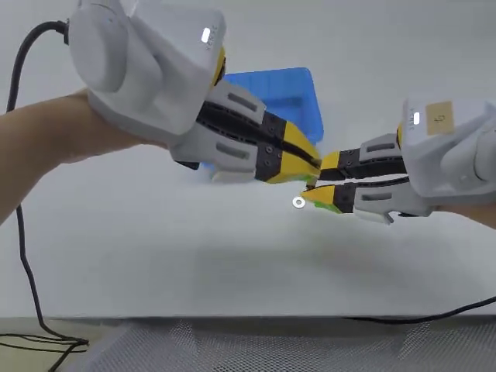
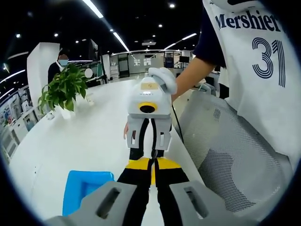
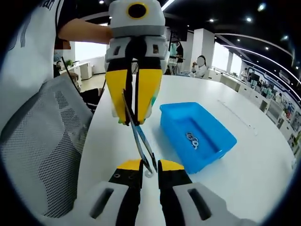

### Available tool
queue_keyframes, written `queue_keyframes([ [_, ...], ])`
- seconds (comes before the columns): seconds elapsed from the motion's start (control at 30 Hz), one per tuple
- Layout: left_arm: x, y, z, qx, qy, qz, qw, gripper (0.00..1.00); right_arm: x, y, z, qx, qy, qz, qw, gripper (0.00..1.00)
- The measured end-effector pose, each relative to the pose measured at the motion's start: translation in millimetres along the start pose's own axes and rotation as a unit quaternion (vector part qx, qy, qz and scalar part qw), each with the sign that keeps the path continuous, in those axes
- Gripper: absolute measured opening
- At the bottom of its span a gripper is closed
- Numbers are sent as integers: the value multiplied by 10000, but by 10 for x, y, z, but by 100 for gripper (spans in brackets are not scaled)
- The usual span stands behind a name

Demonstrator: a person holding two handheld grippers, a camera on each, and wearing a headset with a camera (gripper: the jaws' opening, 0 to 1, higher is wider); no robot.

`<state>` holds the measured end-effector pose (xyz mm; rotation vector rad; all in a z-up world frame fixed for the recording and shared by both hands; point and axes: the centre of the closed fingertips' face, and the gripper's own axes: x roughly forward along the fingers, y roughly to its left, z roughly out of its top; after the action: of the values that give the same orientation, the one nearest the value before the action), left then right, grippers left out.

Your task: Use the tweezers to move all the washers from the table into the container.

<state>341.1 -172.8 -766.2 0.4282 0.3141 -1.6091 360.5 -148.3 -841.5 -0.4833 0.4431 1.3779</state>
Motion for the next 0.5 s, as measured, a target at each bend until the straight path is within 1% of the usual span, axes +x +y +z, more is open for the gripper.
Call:
queue_keyframes([
  [0.13, 7, -10, -45, -111, -28, 27, 9999, 6, 15, 18, -36, 61, -4, 26, 10000, 14],
  [0.3, 22, -38, -114, -186, 4, 16, 9998, 6, 66, 80, -92, 112, 16, 120, 9999, 14],
  [0.5, 25, -49, -184, -290, 15, 28, 9996, 6, 102, 104, -113, 176, 17, 172, 9997, 14],
])
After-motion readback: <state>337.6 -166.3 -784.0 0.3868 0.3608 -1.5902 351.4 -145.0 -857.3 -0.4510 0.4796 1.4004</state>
